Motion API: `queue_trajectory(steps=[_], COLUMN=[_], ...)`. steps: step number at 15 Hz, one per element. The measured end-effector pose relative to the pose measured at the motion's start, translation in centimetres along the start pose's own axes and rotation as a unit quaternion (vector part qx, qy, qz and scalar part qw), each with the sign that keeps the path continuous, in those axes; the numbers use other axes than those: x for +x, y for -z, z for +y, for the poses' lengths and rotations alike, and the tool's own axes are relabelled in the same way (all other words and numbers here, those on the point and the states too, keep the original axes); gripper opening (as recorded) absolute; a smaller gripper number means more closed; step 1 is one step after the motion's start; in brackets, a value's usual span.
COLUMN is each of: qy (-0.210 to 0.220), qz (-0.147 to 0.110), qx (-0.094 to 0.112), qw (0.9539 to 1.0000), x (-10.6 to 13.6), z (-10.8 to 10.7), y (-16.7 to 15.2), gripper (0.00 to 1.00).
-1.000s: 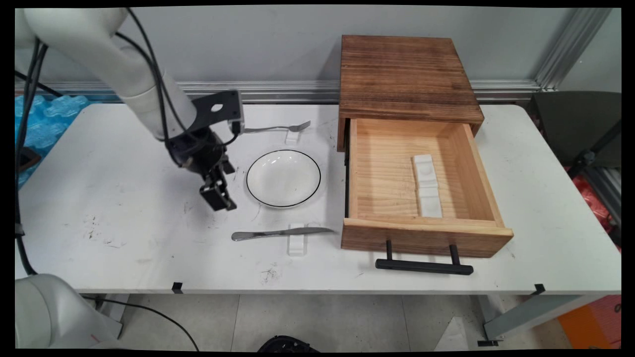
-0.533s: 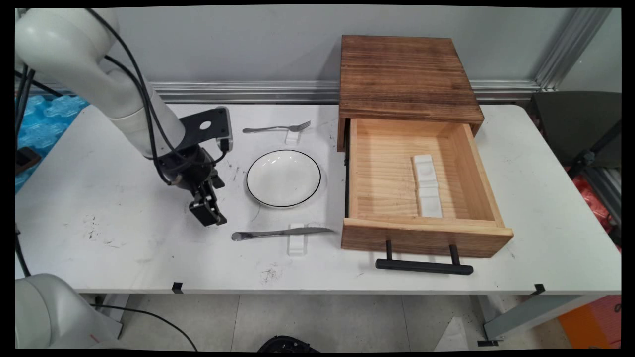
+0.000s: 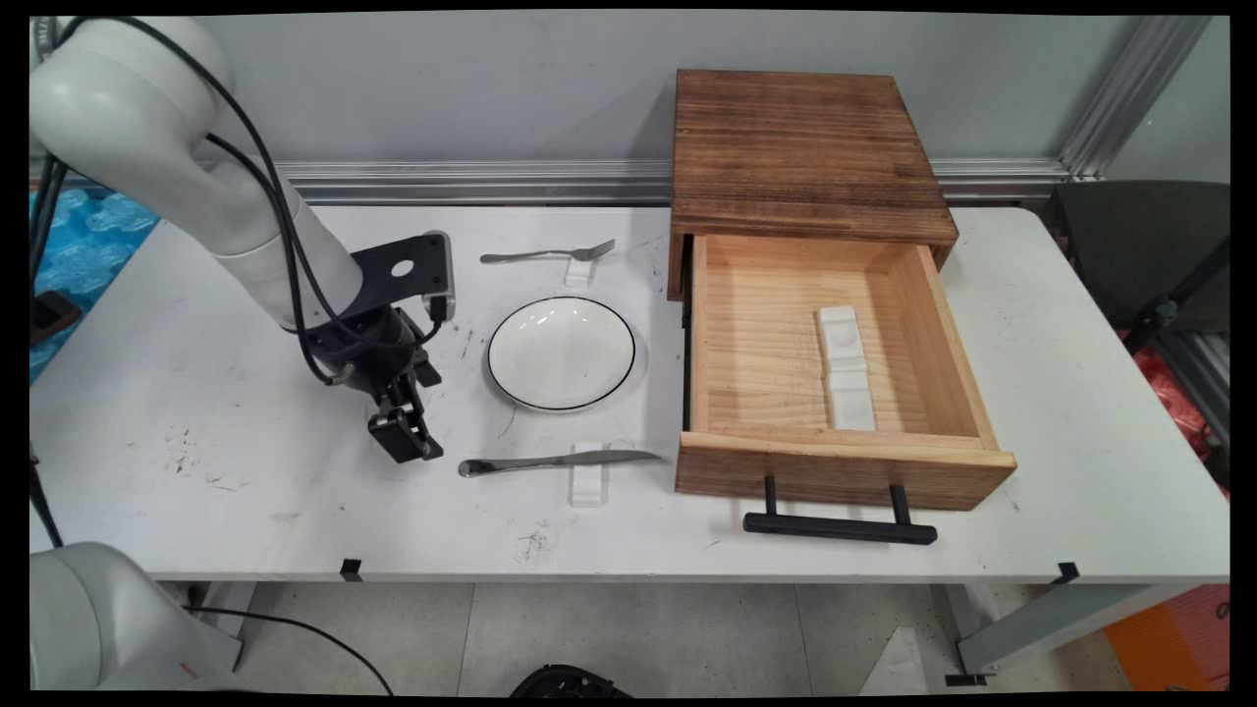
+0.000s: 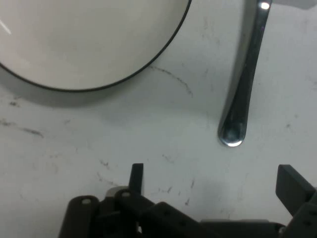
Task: Pick up the knife from the right of the white plate
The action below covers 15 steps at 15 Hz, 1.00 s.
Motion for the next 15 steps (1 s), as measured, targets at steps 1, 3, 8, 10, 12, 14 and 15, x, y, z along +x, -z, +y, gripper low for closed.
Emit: queue_trajectory(steps=[1, 3, 8, 10, 12, 14, 15], qy=[-0.006, -0.018, -0.032, -0.035, -0.041, -0.050, -0.054], qz=[0.001, 0.007, 0.029, 0.037, 0.045, 0.051, 0.055], qx=[-0.001, -0.001, -0.002, -0.008, -0.014, -0.019, -0.020], qw=[1.0000, 0.9998, 0.9991, 0.9987, 0.9981, 0.9973, 0.9968], x=[0.2, 1.0, 3.6, 4.4, 4.8, 5.0, 5.0], z=[0.1, 0.1, 0.6, 1.3, 2.1, 2.9, 3.3], y=[-0.1, -0.2, -0.6, -0.8, -1.2, -1.7, -2.0], gripper=[1.00, 1.00, 1.00, 1.00, 1.00, 1.00, 1.00])
